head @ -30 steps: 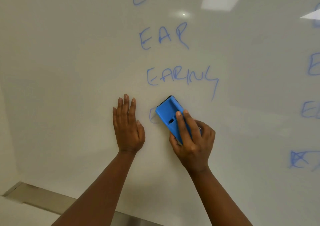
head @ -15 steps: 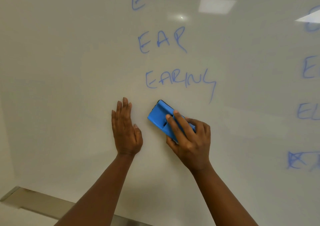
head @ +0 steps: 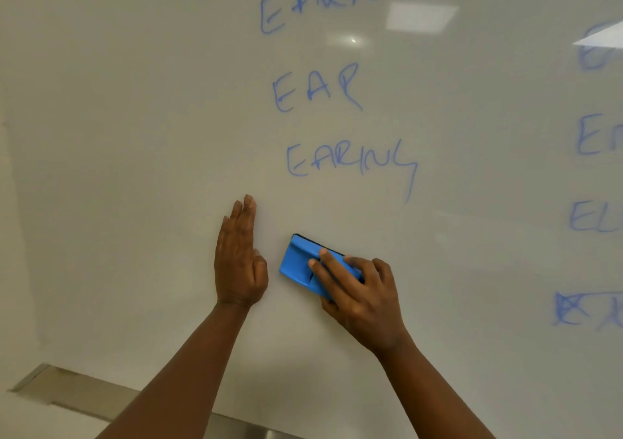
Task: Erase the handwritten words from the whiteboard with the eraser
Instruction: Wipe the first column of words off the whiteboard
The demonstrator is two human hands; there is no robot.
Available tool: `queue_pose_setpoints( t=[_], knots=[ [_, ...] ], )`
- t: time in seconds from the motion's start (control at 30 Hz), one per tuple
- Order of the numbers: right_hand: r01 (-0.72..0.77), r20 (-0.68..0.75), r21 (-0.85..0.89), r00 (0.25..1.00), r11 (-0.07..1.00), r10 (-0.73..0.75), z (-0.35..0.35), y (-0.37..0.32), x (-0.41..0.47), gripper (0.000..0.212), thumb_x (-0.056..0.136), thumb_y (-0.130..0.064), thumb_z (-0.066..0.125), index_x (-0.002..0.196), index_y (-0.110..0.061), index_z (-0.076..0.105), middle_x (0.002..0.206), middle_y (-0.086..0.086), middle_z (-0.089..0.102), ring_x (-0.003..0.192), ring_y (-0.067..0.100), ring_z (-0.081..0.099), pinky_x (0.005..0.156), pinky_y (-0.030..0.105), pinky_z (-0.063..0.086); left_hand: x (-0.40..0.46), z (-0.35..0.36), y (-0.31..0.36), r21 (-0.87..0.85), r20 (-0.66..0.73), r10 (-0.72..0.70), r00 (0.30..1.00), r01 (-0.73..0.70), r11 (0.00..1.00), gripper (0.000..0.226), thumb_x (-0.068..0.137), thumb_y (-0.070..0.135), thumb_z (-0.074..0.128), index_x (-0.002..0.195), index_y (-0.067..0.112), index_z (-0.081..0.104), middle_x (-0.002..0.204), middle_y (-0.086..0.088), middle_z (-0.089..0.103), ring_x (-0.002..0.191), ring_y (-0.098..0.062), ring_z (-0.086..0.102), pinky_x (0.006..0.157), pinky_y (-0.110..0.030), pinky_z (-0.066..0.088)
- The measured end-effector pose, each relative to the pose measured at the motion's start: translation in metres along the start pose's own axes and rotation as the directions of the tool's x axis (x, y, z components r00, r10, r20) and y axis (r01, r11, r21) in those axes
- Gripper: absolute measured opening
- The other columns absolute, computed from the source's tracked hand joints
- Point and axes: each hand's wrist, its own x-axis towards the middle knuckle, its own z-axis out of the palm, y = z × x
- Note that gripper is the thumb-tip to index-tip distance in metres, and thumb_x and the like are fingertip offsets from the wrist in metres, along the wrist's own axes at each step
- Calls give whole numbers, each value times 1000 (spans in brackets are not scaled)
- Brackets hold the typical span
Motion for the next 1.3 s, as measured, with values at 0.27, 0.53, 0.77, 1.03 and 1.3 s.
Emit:
queue_pose_setpoints(
  t=[0.27,0.53,0.77,1.03,1.3],
  knots=[
    [-193,-72,28,978,981,194,-17,30,13,41,69,-20,71,109,-15,69,115,3,65,78,25,60,67,33,45,2,-9,8,13,-11,-10,1000,10,1000,67,75,9,30,140,-6,31,146,-9,31,138,-20,26,115,-31,20],
    [-563,-318,177,744,807,588,-44,93,39,53,75,-22,69,124,-12,52,118,15,59,87,24,45,66,39,44,67,-9,21,63,-243,-80,967,98,993,66,78,8,34,142,-6,26,149,-9,26,140,-24,22,116,-38,18],
    [-617,-237,0,765,787,599,-36,105,32,60,76,-27,63,130,-8,47,111,16,58,91,27,48,68,38,37,113,12,32,31,-329,-156,931,176,984,57,90,11,28,145,-2,21,153,-14,24,143,-23,17,118,-39,7],
    [-622,-275,-17,756,783,594,-22,94,57,57,79,-30,58,130,-9,46,110,15,58,92,26,48,67,37,41,112,14,30,83,-301,-124,946,155,984,59,91,23,19,145,1,22,154,-15,22,143,-25,16,117,-42,5],
    [-331,-123,-46,938,942,324,-24,85,50,58,70,-29,64,124,-10,55,103,12,65,82,30,60,63,36,41,111,14,27,92,-292,-121,949,153,984,60,88,20,22,146,2,23,154,-15,22,143,-25,15,117,-42,4]
  ],
)
